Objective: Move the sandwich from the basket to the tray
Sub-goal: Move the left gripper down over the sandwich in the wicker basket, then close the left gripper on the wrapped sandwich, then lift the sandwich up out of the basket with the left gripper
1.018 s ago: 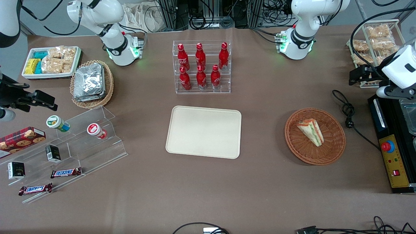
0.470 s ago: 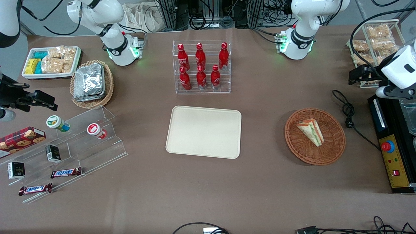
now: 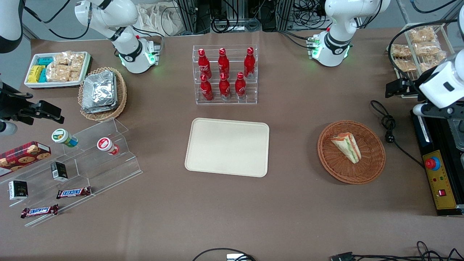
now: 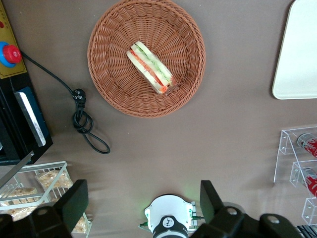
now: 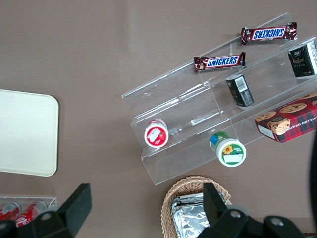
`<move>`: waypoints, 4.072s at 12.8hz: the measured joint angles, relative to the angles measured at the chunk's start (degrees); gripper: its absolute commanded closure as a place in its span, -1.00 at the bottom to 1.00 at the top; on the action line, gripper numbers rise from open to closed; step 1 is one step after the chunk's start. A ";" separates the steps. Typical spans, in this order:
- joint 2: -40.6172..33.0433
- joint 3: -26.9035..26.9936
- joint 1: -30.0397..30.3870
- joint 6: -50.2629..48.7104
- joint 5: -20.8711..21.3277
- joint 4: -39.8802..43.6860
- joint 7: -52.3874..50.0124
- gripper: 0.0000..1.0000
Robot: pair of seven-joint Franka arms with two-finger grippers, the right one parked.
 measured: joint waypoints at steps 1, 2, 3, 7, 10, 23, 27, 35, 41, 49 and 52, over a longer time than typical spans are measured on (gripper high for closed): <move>1.13 0.03 0.04 0.49 0.03 -0.15 -0.04 -1.00; 2.58 0.10 0.13 1.55 0.03 -0.46 -0.14 -1.00; 4.28 0.22 0.21 3.08 0.04 -0.86 -0.38 -1.00; 10.29 0.29 0.32 10.22 0.08 -3.49 -4.40 -1.00; 14.74 0.30 0.34 14.95 0.08 -4.47 -5.69 -1.00; 28.41 -0.05 -0.03 24.20 -0.60 -7.61 -26.42 -1.00; 30.40 -0.05 -0.03 24.71 -1.02 -7.61 -26.67 -1.00; 33.30 -0.11 -0.06 28.00 -2.43 -9.42 -26.73 0.08; 33.01 -0.27 -0.11 27.87 -2.43 -9.15 -26.73 0.91; 23.46 -0.54 -0.94 17.54 -2.40 -3.26 -24.76 0.86; 17.67 -0.61 -1.13 16.26 -2.38 -3.15 -17.86 0.86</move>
